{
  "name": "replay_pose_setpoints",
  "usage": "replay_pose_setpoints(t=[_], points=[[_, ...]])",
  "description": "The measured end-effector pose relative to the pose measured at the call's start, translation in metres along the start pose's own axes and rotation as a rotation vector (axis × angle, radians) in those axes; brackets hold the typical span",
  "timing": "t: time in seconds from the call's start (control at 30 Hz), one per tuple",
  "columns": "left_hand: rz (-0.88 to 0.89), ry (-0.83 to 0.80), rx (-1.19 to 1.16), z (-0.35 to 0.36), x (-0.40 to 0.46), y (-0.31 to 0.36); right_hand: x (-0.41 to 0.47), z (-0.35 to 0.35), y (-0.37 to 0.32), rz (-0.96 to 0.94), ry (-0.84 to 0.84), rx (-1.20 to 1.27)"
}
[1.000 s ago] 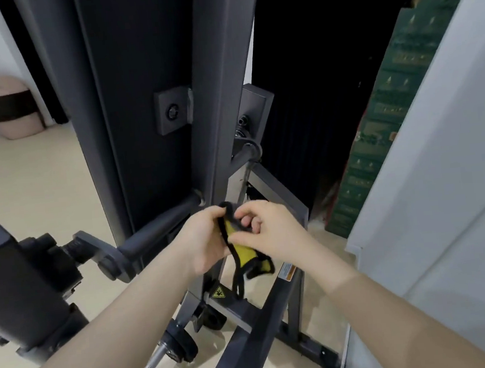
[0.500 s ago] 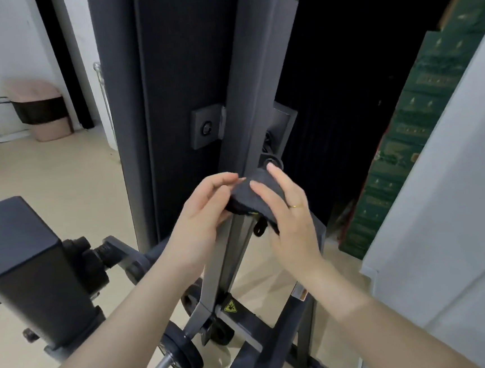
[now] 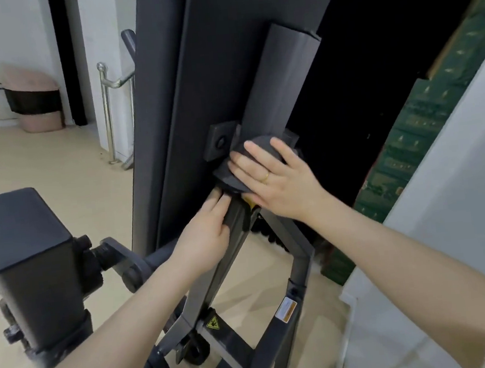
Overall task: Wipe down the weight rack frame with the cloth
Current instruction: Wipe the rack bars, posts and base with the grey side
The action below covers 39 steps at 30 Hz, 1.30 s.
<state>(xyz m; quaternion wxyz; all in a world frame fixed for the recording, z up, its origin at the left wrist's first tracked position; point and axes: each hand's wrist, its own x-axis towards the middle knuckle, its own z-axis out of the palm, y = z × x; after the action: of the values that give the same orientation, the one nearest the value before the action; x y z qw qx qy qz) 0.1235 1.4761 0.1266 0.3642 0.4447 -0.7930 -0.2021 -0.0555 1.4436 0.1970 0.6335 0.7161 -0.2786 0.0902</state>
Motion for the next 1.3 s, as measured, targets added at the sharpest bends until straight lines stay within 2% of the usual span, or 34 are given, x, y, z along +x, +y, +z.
replay_pose_setpoints(t=[0.1,0.17,0.23,0.33,0.43,0.57,0.7,0.83,0.93,1.13,1.3], points=[[-0.025,-0.043,-0.042,-0.008,-0.001,0.001,0.03,-0.004,0.045,0.175,0.172,-0.1],[-0.01,-0.027,-0.044,-0.013,-0.003,0.008,0.043,-0.007,0.062,0.313,0.188,-0.129],[0.07,0.059,0.027,-0.015,-0.002,0.016,0.042,-0.008,0.05,0.381,0.14,-0.072],[0.156,0.109,0.043,-0.018,0.004,0.023,0.028,-0.006,0.025,0.316,0.054,-0.029],[0.131,0.078,-0.004,-0.02,0.007,0.027,0.04,-0.009,0.051,0.237,0.118,-0.115],[0.095,0.026,0.022,-0.023,0.007,0.031,0.064,-0.009,0.077,0.355,0.206,-0.077],[0.073,0.031,0.012,-0.028,0.007,0.029,0.041,-0.001,0.034,0.437,0.147,0.072],[0.071,0.15,0.297,-0.033,-0.003,0.024,-0.014,0.008,-0.035,0.218,0.046,0.153],[0.116,0.192,0.375,-0.028,-0.017,0.013,-0.038,0.02,-0.073,0.142,-0.031,0.14],[-0.005,0.167,0.411,-0.029,-0.037,0.004,-0.041,0.021,-0.144,0.392,-0.098,0.179],[-0.075,0.074,0.47,-0.037,-0.044,0.009,-0.032,0.013,-0.113,0.406,-0.064,0.171]])
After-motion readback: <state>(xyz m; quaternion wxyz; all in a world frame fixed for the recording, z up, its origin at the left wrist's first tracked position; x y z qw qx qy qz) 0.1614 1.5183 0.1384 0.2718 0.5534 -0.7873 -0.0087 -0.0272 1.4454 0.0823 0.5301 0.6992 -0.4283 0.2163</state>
